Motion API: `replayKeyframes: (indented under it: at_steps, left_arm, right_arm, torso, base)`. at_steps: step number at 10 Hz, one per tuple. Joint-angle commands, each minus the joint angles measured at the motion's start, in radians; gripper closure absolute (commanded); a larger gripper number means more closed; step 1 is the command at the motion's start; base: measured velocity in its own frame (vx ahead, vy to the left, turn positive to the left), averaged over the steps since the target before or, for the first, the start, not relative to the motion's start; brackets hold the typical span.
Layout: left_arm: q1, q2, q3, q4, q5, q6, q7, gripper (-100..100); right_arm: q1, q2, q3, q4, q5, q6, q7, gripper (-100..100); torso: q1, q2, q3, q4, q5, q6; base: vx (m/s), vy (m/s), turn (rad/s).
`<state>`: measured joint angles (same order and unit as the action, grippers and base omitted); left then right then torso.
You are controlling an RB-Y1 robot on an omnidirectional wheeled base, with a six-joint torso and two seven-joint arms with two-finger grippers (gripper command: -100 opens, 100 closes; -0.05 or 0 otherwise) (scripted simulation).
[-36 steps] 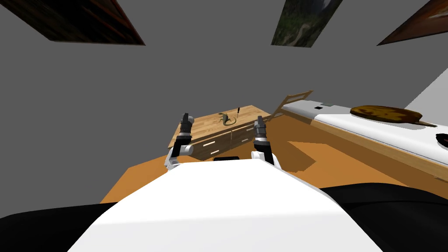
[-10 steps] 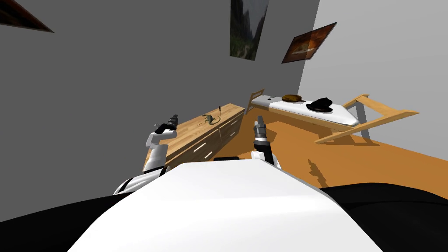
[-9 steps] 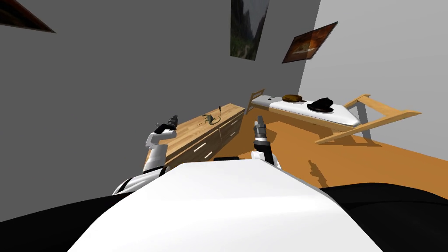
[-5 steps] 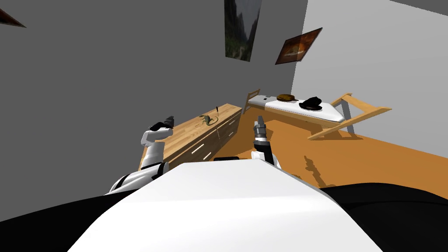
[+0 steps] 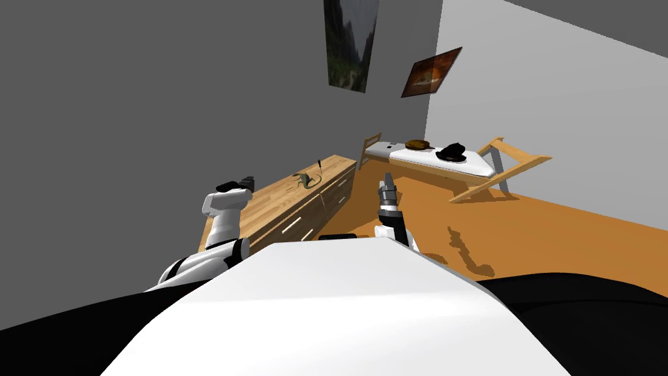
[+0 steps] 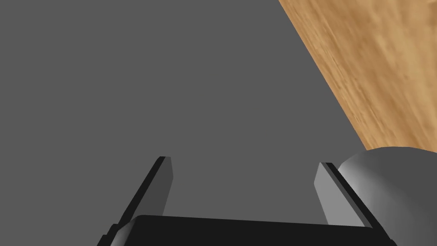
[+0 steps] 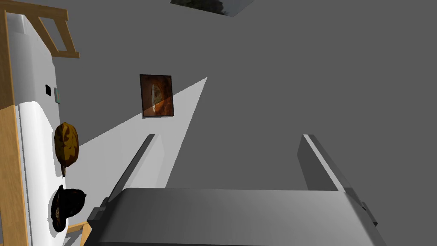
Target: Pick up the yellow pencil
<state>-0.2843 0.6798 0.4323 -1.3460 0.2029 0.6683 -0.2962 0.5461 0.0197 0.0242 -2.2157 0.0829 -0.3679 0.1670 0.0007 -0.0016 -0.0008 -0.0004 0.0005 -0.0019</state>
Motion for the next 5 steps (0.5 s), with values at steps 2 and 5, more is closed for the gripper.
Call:
replayKeyframes:
  at_steps: [2, 5]
  left_arm:
    - [-0.040, 0.032, 0.031, 0.081, -0.001, 0.074, 0.014, -100]
    - [-0.077, 0.058, 0.061, 0.149, -0.010, 0.147, 0.033, -100]
  right_arm:
    - [0.000, 0.000, 0.000, 0.000, 0.000, 0.000, 0.000, 0]
    - [0.000, 0.000, 0.000, 0.000, 0.000, 0.000, 0.000, 0]
  torso:
    - [-0.001, 0.000, 0.000, 0.000, 0.000, 0.001]
    - [-0.001, -0.002, -0.001, 0.000, 0.000, 0.000]
  base:
    - [0.011, -0.016, -0.175]
    - [0.025, -0.015, -0.097]
